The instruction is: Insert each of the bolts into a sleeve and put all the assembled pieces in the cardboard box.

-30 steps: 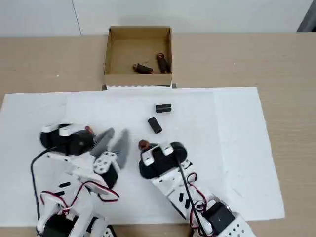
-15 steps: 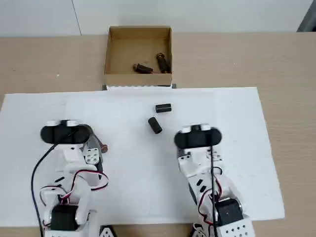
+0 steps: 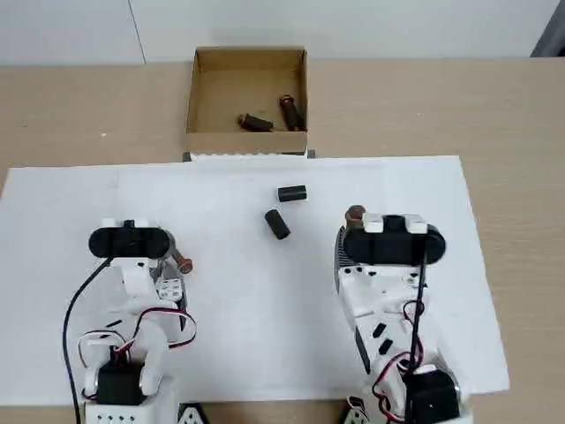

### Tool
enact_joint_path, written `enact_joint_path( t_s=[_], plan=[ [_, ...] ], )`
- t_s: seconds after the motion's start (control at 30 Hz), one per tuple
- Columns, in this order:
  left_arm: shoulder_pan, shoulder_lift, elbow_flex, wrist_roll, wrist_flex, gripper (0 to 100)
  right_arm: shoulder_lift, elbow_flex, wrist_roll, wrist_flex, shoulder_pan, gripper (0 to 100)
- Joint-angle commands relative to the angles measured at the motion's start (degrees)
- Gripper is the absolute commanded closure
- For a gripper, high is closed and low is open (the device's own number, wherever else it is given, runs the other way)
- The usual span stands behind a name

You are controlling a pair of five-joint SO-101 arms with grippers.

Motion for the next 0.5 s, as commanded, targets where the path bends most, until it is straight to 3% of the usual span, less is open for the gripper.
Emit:
enact_joint_path(
  t_s=[0.0, 0.47],
  plan=[
    [-0.35, -0.44, 0.40, -0.44, 0.18, 99, 3.65, -6.42, -0.53, -0.40, 0.66, 99.4],
    [-0.35, -0.44, 0.40, -0.44, -0.09, 99, 52.35, -32.09, -0.97, -18.07, 0.66, 99.5]
  ],
)
